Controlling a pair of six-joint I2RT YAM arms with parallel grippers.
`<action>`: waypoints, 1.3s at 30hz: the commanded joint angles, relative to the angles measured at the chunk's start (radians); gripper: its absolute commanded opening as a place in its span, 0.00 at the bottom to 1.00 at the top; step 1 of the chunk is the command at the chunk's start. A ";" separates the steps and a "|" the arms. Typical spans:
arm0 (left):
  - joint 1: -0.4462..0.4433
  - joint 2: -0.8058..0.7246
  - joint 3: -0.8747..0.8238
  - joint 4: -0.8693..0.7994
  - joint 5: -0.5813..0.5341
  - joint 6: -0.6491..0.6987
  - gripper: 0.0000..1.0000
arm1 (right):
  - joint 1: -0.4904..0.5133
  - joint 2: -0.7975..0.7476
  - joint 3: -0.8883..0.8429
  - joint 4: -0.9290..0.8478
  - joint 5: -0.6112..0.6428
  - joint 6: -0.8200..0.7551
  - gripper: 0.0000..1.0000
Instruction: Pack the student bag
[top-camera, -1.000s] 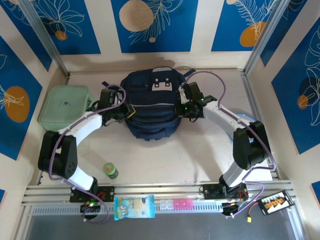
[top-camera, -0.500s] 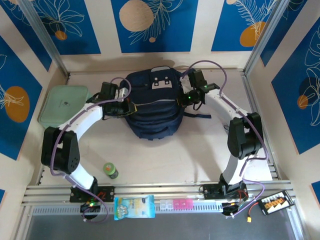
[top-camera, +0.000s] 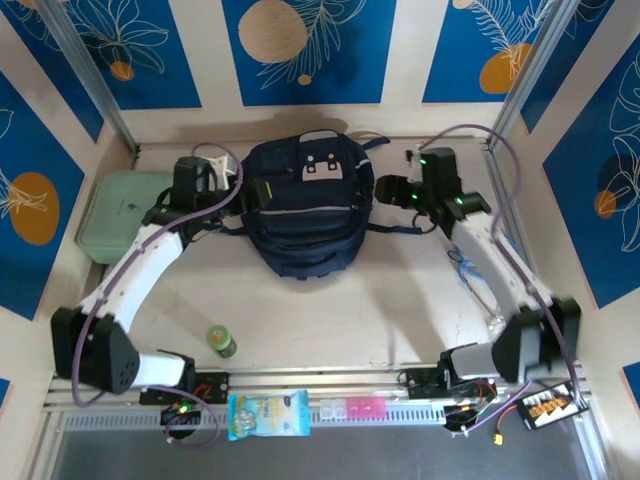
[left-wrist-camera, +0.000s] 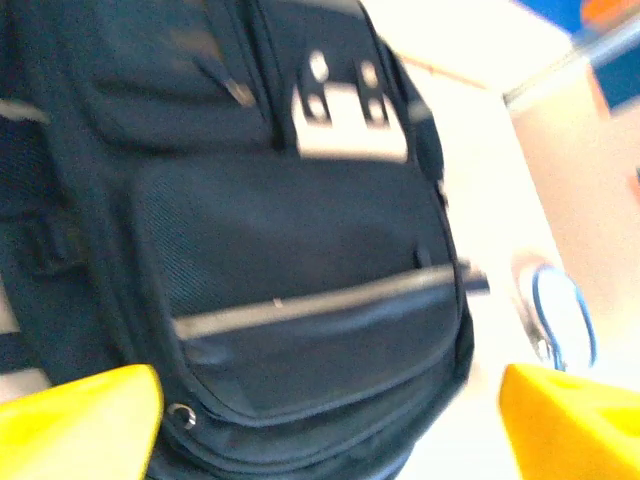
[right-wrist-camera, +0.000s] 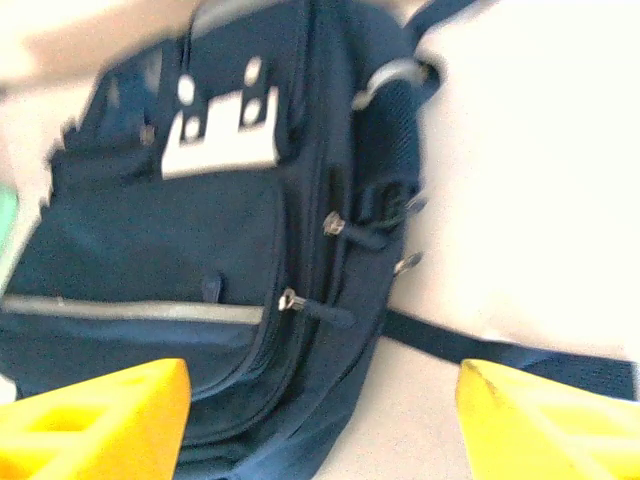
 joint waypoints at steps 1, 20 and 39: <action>0.014 -0.108 -0.104 0.036 -0.322 0.039 0.99 | -0.080 -0.143 -0.146 0.111 0.156 0.031 0.81; 0.049 -0.304 -0.769 0.758 -0.754 0.492 0.99 | -0.201 -0.161 -0.718 0.780 0.404 -0.079 1.00; 0.190 0.190 -0.777 1.240 -0.225 0.577 1.00 | -0.190 0.094 -0.813 1.245 0.083 -0.264 0.99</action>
